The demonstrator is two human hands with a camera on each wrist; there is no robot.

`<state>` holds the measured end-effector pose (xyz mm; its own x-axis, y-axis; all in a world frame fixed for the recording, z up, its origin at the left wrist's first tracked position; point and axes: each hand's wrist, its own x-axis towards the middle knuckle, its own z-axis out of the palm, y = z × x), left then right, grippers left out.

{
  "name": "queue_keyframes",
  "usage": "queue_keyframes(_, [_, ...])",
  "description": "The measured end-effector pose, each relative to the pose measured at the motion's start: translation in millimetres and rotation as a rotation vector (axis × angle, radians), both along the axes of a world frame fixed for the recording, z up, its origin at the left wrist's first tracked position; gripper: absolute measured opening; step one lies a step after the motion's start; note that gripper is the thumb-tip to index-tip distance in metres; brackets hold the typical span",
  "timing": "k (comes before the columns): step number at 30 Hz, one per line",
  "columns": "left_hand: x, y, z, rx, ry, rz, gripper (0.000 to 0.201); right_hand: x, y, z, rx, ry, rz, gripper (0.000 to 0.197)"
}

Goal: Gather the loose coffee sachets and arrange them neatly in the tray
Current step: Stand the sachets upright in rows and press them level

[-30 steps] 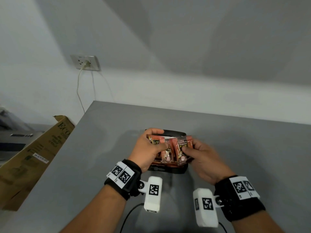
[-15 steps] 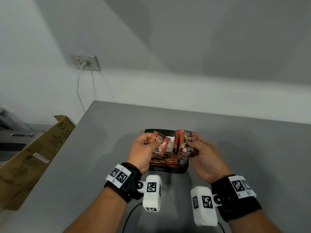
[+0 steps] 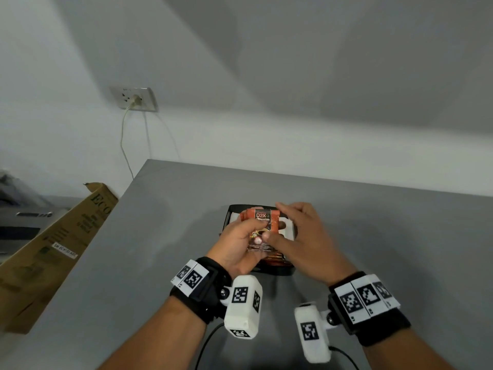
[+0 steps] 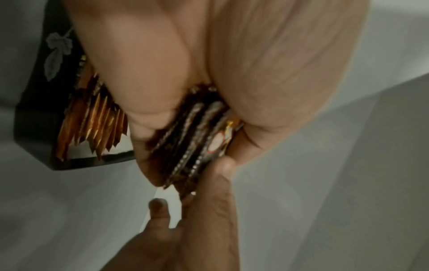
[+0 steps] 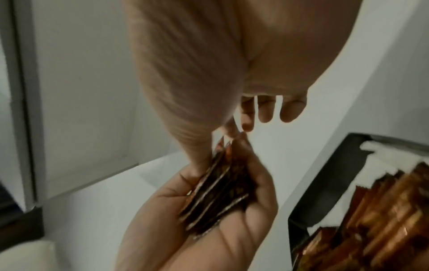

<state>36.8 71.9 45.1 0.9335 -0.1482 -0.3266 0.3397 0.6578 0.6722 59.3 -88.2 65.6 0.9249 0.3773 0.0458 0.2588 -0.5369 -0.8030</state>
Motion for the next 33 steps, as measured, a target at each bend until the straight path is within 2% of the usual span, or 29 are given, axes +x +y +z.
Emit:
queue_keyframes(2, [0.5,0.6,-0.3,-0.029,-0.005,0.02,0.04,2.1,-4.3,6.4,-0.027,-0.011,0.121,0.099])
queue_keyframes(4, [0.9,0.4,-2.3,-0.059,-0.028,0.011,0.048,4.0,-2.1,15.2,-0.155,-0.038,0.278,0.112])
queue_keyframes(6, [-0.4,-1.4,-1.4,-0.055,-0.045,-0.057,0.046,6.8,5.2,18.1,-0.276,-0.101,0.367,0.103])
queue_keyframes(9, [-3.4,-3.1,-0.3,-0.05,-0.067,-0.101,0.042,10.5,11.0,15.9,-0.29,-0.158,0.396,0.075])
queue_keyframes(13, [-6.3,-2.7,-1.4,-0.049,-0.071,-0.071,0.056,9.9,11.4,14.8,-0.237,-0.112,0.417,0.088])
queue_keyframes(15, [-6.4,-3.2,-2.7,-0.092,-0.083,-0.054,0.067,9.4,14.3,14.8,-0.205,-0.112,0.418,0.077])
queue_keyframes(17, [-6.3,-4.4,-2.3,-0.141,-0.08,-0.038,0.066,9.1,16.1,14.7,-0.195,-0.118,0.407,0.07])
queue_keyframes(19, [-5.7,-4.6,-3.6,-0.153,-0.081,-0.035,0.062,8.9,16.9,12.6,-0.195,-0.121,0.407,0.071])
queue_keyframes(23, [-6.3,-4.6,-4.4,-0.133,-0.079,-0.024,0.079,7.9,17.4,9.9,-0.221,-0.126,0.407,0.079])
queue_keyframes(27, [-6.7,-4.7,-6.1,-0.109,-0.076,0.005,0.087,9.0,16.9,10.5,-0.207,-0.125,0.415,0.077])
queue_keyframes(29, [-7.0,-4.8,-6.3,-0.086,-0.084,-0.018,0.082,8.4,16.2,11.1,-0.215,-0.124,0.419,0.08])
queue_keyframes(31, [-7.1,-4.1,-4.5,-0.043,-0.085,-0.017,0.068,7.2,11.9,14.2,-0.2,-0.09,0.385,0.087])
queue_keyframes(33, [-6.2,-2.8,-3.0,0.012,-0.11,0.001,0.065,8.3,5.2,20.0,-0.105,-0.035,0.304,0.081])
